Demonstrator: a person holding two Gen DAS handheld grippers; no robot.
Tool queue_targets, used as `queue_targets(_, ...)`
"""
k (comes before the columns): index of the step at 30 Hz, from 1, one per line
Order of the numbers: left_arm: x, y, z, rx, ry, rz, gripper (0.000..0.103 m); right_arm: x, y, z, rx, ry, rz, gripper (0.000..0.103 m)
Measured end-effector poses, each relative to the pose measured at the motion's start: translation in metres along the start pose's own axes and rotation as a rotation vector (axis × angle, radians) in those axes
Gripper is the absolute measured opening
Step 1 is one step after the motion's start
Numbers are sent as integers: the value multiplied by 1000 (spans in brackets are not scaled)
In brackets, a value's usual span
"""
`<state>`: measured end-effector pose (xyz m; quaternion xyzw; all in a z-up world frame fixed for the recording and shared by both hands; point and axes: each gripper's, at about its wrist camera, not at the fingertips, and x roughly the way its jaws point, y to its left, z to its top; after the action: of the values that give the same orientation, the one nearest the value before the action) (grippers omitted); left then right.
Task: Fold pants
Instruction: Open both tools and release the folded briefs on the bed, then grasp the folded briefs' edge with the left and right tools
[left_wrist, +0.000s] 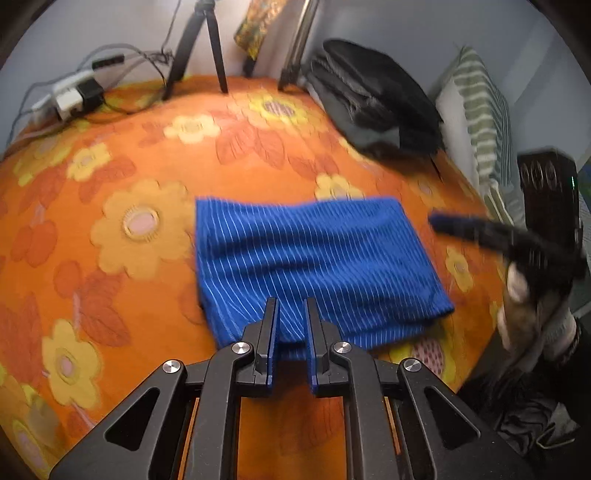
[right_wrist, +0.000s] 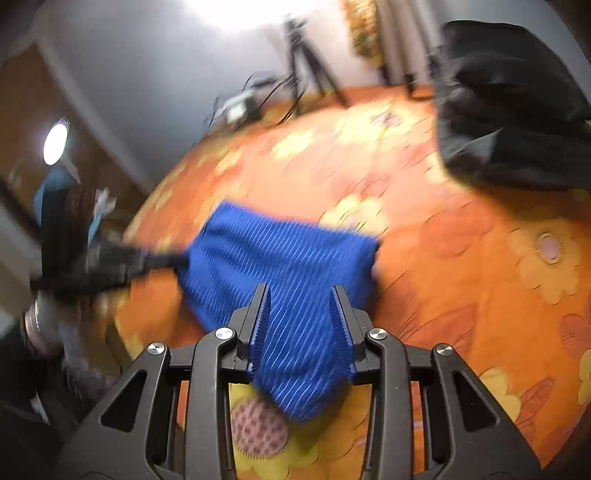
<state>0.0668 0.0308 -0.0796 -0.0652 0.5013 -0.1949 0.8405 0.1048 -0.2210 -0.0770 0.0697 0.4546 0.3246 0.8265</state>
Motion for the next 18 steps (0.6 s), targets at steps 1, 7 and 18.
queue_targets(1, 4, 1, -4, -2, 20, -3, 11, -1, -6, 4, 30, -22, 4, 36)
queue_targets(7, -7, 10, -2, -48, -6, -19, 11, 15, -11, 11, 56, -13, -58, 36)
queue_targets(18, -3, 57, 35, -224, -122, 45, 50, 38, -33, 15, 149, -4, -91, 62)
